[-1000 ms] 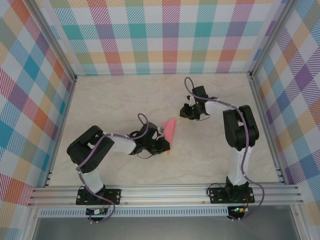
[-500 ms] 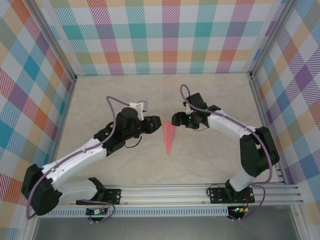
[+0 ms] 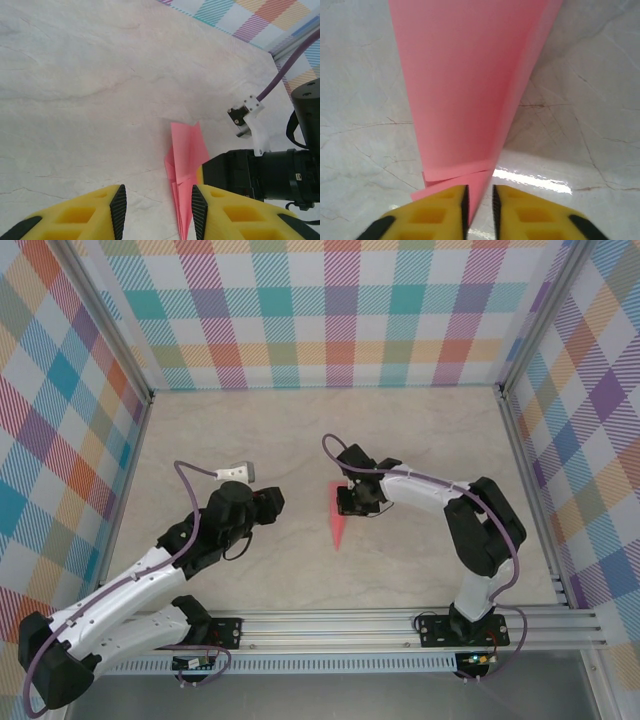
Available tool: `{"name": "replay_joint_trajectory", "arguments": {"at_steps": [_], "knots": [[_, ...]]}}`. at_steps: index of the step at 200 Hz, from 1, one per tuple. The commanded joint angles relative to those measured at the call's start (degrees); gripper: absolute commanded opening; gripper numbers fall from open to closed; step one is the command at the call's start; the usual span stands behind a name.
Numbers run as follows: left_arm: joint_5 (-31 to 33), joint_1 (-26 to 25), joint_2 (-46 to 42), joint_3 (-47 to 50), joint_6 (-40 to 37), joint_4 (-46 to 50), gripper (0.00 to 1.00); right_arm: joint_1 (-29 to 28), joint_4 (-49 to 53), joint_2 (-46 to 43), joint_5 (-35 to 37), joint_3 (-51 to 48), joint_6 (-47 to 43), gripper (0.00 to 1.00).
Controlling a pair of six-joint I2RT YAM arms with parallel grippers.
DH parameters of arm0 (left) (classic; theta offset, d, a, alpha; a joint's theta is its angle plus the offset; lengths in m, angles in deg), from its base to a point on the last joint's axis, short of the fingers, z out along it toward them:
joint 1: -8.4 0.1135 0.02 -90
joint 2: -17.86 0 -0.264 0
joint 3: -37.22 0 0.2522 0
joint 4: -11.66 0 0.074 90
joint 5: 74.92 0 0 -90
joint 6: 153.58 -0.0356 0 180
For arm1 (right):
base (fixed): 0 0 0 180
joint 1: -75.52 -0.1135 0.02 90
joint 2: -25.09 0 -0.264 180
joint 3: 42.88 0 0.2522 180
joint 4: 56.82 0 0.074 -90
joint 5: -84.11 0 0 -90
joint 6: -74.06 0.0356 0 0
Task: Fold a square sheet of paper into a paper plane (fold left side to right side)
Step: Move the paper plane to the center of the table.
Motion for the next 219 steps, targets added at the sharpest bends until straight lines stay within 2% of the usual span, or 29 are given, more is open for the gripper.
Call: {"name": "replay_joint_trajectory", "arguments": {"at_steps": [1, 19, 64, 103, 121, 136, 144, 166, 195, 219], "knots": [[2.4, 0.5, -1.0, 0.6, -0.8, 1.8, 0.41, -0.7, -0.9, -3.8, -1.7, 0.9, -1.8, 0.00], [2.7, 0.5, -1.2, 0.5, -0.8, 2.2, 0.41, -0.6, -2.9, -6.5, -5.2, 0.4, -3.6, 0.00], [4.5, 0.5, -3.0, 0.6, -0.9, 3.4, 0.42, 2.0, -15.4, -11.9, -20.6, -7.3, -3.9, 0.00], [6.0, 0.5, -4.6, 0.9, -0.5, 3.9, 0.43, 6.6, -21.3, -6.0, -26.0, -13.9, -4.4, 0.00], [6.1, 0.6, -4.8, 0.7, -0.5, 4.4, 0.43, 9.1, -21.3, -3.3, -25.9, -15.4, -5.5, 0.01], [6.3, 0.4, -4.7, 0.3, -0.5, 4.9, 0.43, 10.5, -20.0, -3.9, -23.6, -16.3, -6.4, 0.08], [6.4, 0.5, -4.7, 0.2, -0.5, 4.9, 0.43, 10.7, -18.3, -4.9, -22.0, -16.1, -7.3, 0.15], [6.5, 0.5, -4.2, 0.5, -0.5, 4.3, 0.43, 10.5, -11.3, -7.2, -17.9, -13.8, -9.9, 0.33], [6.1, 0.5, -3.3, 0.5, -0.3, 3.7, 0.44, 8.9, -2.1, -11.1, -10.9, -11.3, -10.4, 0.44], [5.7, 0.5, -2.7, 0.9, -0.2, 2.5, 0.49, 6.3, 3.0, -14.9, -6.5, -10.4, -8.4, 0.49]]}}
